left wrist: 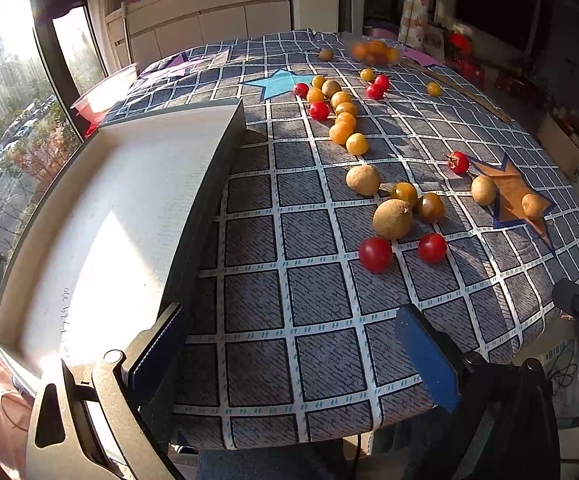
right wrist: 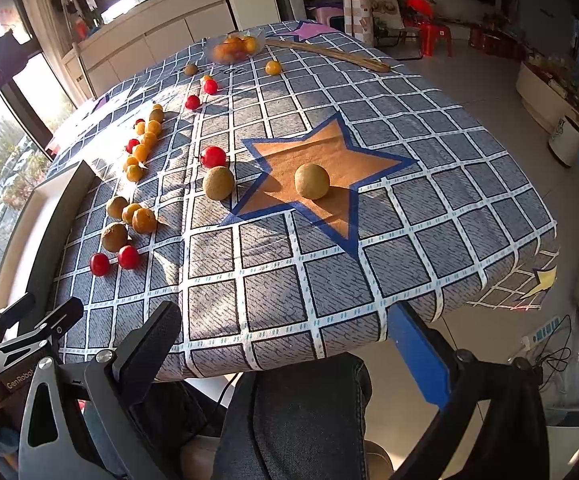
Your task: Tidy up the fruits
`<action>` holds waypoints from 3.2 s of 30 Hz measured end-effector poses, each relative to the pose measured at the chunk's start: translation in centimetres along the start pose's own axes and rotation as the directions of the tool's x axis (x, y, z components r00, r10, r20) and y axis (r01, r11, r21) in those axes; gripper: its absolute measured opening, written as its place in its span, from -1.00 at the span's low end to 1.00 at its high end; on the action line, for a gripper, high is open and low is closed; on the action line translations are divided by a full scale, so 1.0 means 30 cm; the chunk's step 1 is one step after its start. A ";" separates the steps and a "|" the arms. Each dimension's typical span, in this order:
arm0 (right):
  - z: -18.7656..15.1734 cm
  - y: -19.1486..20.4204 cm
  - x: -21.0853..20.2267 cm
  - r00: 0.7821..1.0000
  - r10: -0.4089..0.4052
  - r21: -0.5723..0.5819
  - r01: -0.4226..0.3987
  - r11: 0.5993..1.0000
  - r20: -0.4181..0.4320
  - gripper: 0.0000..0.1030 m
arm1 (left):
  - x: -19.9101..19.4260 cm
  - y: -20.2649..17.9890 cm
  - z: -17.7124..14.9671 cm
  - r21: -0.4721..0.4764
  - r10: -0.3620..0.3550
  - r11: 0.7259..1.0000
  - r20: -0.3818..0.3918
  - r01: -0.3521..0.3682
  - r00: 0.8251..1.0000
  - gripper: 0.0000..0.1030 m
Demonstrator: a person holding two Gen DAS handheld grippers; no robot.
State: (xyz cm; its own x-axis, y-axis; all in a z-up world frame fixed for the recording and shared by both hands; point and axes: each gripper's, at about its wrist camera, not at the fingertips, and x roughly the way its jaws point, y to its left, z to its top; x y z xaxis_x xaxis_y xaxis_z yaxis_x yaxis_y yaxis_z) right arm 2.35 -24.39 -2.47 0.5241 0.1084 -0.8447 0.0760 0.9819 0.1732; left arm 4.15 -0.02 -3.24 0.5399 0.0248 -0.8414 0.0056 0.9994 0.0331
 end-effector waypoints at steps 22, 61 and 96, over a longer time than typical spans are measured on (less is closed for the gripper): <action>0.039 -0.036 0.012 1.000 -0.010 -0.021 0.010 1.000 0.009 1.00 | 0.022 -0.055 0.037 0.038 0.005 0.999 -0.001 -0.005 1.000 1.00; 0.214 -0.039 0.175 0.990 0.139 -0.035 -0.140 0.989 -0.032 -0.48 | 0.055 -0.129 0.095 0.082 -0.135 0.987 -0.031 0.137 0.990 -0.58; 0.114 0.796 0.094 0.915 0.355 -0.323 -0.399 0.858 -0.190 -0.48 | -0.062 0.584 -0.005 -0.230 0.129 0.966 0.037 -0.117 0.991 -0.58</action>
State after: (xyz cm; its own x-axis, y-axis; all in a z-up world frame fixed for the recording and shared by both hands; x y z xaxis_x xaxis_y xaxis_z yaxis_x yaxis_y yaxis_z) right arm 8.56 -1.17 1.02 0.3456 0.4771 -0.8081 -0.4179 0.8493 0.3227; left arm 3.12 17.43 -1.16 0.5666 0.1529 -0.8097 -0.2519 0.9677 0.0065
